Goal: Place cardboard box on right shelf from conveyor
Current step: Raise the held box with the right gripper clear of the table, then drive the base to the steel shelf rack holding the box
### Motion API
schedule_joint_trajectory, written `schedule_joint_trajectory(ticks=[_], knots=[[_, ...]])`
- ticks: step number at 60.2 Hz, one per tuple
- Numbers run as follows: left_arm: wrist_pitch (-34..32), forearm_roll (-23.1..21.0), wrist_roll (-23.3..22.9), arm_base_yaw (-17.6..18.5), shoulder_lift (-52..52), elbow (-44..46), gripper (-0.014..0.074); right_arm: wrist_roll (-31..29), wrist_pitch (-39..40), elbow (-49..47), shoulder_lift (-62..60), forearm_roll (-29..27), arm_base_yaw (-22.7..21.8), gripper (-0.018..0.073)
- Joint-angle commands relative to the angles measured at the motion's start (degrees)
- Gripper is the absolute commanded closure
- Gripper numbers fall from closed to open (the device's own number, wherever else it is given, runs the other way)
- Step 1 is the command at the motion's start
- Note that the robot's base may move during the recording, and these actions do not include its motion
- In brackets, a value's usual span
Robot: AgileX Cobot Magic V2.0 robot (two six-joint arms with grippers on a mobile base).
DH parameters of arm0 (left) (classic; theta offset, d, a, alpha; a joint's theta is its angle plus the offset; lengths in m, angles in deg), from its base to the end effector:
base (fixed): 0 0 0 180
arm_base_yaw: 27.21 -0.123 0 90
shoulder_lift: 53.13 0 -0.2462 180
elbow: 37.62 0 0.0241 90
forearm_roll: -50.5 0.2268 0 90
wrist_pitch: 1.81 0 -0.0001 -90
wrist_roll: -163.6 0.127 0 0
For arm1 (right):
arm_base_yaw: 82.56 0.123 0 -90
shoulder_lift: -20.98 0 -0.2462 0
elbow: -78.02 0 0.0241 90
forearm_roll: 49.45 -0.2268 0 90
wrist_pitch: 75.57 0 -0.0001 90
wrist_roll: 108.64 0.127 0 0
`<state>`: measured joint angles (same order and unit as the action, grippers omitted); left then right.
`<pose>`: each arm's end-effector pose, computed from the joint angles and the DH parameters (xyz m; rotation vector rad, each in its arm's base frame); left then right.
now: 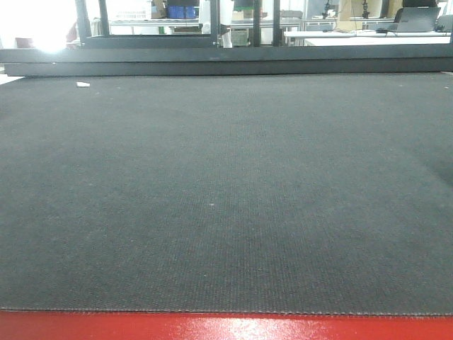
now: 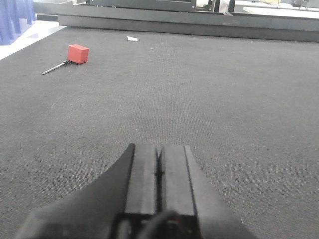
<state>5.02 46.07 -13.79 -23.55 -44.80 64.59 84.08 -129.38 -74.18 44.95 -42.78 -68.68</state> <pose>0.1076 -0.0081 0.1915 0.0336 1.6222 -0.0807 0.0613 0.0029 0.3486 -0.0163 1.8424 0.1907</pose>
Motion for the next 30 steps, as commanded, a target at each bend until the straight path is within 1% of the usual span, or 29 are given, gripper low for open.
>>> schedule_joint_trajectory(ticks=[1, 30], knots=[[-4.93, -0.34, 0.02, -0.09, -0.85, -0.48, 0.0713, -0.54, 5.49, -1.43, 0.83, 0.51, -0.38, 0.0344], [-4.93, -0.34, 0.02, -0.09, -0.85, -0.48, 0.0712, -0.54, 5.49, -1.43, 0.83, 0.51, -0.38, 0.0344]])
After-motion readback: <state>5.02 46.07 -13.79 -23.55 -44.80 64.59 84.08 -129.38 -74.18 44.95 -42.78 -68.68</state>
